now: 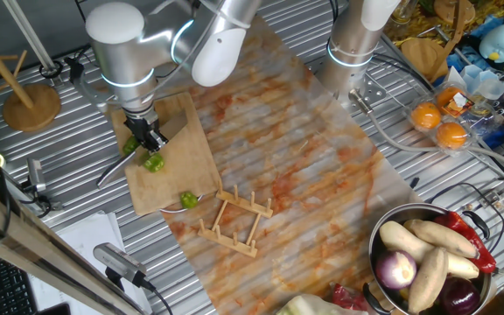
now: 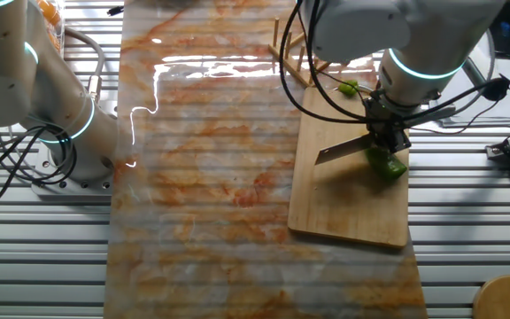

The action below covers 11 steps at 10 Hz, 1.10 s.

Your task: Chop the chili peppers

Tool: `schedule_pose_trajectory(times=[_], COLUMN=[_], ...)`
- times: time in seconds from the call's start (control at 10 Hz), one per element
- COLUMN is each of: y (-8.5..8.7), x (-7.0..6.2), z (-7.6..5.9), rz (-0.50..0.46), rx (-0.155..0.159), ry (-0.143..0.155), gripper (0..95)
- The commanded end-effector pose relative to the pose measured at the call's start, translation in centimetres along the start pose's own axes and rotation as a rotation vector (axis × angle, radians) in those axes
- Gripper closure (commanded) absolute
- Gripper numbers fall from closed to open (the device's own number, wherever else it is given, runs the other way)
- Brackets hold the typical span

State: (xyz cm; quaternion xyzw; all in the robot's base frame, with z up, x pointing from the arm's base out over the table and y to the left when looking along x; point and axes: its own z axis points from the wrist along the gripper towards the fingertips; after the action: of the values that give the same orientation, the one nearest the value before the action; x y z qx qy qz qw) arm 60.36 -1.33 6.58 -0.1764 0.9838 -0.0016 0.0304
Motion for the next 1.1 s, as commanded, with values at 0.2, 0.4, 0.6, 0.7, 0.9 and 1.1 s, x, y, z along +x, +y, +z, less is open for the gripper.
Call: schedule_pose_trajectory(times=[0.2, 0.4, 0.6, 0.7, 0.9, 1.1], y=[-0.1, -0.2, -0.3, -0.1, 0.3, 0.9], x=[-0.5, -0.9, -1.5, -1.6, -0.3, 1.6], z=[2.7, 2.5, 2.6, 3.0, 2.8, 2.4], rz=[-0.001, -0.004, -0.003, -0.004, -0.014, -0.017], rx=[0.001, 0.0, -0.003, -0.003, -0.008, -0.007], ry=[0.002, 0.02, 0.02, 0.031, 0.058, 0.057], gripper=[95.0, 95.0, 95.0, 95.0, 95.0, 95.0])
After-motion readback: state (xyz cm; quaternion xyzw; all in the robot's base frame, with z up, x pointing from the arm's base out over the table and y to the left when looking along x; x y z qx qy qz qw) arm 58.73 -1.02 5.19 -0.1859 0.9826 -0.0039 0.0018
